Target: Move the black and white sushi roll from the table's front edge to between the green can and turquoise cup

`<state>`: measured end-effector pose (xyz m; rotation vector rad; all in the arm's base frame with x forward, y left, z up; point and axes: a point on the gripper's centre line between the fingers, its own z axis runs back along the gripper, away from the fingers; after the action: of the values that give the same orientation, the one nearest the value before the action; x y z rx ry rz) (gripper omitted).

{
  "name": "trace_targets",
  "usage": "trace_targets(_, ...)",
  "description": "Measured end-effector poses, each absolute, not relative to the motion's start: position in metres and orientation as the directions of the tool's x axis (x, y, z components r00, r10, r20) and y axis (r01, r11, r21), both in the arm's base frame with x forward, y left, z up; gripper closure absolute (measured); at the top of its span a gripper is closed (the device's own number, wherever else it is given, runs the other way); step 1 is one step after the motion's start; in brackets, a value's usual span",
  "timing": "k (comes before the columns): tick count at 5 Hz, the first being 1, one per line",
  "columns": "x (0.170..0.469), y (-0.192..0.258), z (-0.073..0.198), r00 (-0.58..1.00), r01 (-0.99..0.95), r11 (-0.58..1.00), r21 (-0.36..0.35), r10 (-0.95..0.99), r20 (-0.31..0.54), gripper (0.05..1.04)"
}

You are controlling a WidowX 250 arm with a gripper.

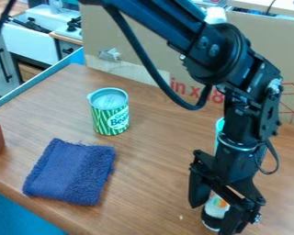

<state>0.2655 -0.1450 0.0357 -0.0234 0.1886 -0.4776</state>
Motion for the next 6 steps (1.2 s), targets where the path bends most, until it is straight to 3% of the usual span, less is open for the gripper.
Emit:
trace_targets(1, 0.269, -0.143, 0.031, 0.868, 0.459, 0.887, -0.052, -0.46, -0.187, 0.113)
trace_targets(2, 0.269, -0.144, 0.031, 0.864, 0.466, 0.883, -0.054, -0.467, -0.185, 0.377)
trace_targets(3, 0.268, -0.145, 0.031, 0.872, 0.457, 0.887, -0.062, -0.46, -0.167, 0.523)
trace_targets(5, 0.255, -0.128, 0.089, 0.938, 0.345, 0.938, 0.017, -0.345, 0.028, 0.552)
trace_targets(6, 0.264, -0.118, 0.105, 0.938, 0.339, 0.941, 0.019, -0.339, 0.066, 0.552)
